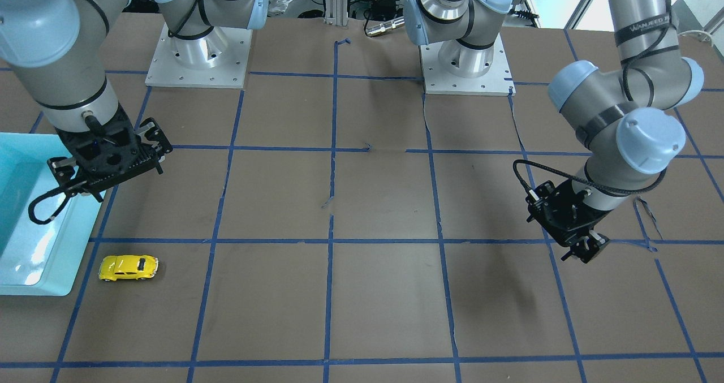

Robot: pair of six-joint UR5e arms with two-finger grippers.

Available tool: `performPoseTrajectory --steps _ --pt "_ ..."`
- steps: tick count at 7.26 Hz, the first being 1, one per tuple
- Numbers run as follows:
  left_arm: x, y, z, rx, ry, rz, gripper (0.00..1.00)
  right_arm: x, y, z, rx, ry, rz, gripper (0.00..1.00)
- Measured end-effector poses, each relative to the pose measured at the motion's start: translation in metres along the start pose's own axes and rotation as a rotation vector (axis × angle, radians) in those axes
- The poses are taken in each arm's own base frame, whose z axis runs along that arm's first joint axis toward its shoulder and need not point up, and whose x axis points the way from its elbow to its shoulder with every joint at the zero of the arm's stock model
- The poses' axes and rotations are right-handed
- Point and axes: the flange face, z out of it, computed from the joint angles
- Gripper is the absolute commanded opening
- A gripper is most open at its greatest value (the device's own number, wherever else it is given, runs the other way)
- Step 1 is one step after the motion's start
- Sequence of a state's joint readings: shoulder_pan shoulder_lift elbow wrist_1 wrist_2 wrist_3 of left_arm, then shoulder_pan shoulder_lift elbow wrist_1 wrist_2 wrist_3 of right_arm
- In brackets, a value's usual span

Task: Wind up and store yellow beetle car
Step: 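Move the right gripper to the rolled car and grasp it while the left arm withdraws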

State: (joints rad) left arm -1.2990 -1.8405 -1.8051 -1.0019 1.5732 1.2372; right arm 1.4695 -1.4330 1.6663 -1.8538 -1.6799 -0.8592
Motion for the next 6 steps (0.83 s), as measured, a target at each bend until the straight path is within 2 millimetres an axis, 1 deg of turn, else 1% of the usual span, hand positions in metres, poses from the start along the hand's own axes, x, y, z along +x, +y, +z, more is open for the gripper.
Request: performPoseTrajectory --steps 1,2,4,5,6 --pt "0.015 -0.015 -0.024 0.004 -0.002 -0.143 1.00 0.020 0.007 0.018 -0.001 -0.018 -0.125 1.00" --pt "0.029 -0.030 -0.047 0.010 -0.003 -0.279 1.00 0.034 0.011 0.035 0.010 -0.044 -0.209 1.00" --pt "0.058 -0.053 -0.104 0.039 0.016 -0.561 1.00 0.053 0.001 0.075 0.034 -0.061 -0.342 1.00" --pt "0.074 -0.058 -0.133 0.043 0.025 -0.694 1.00 0.062 -0.007 0.099 0.037 -0.057 -0.391 1.00" --pt "0.091 -0.058 -0.158 0.041 0.029 -0.795 1.00 0.069 -0.013 0.121 0.039 -0.051 -0.447 1.00"
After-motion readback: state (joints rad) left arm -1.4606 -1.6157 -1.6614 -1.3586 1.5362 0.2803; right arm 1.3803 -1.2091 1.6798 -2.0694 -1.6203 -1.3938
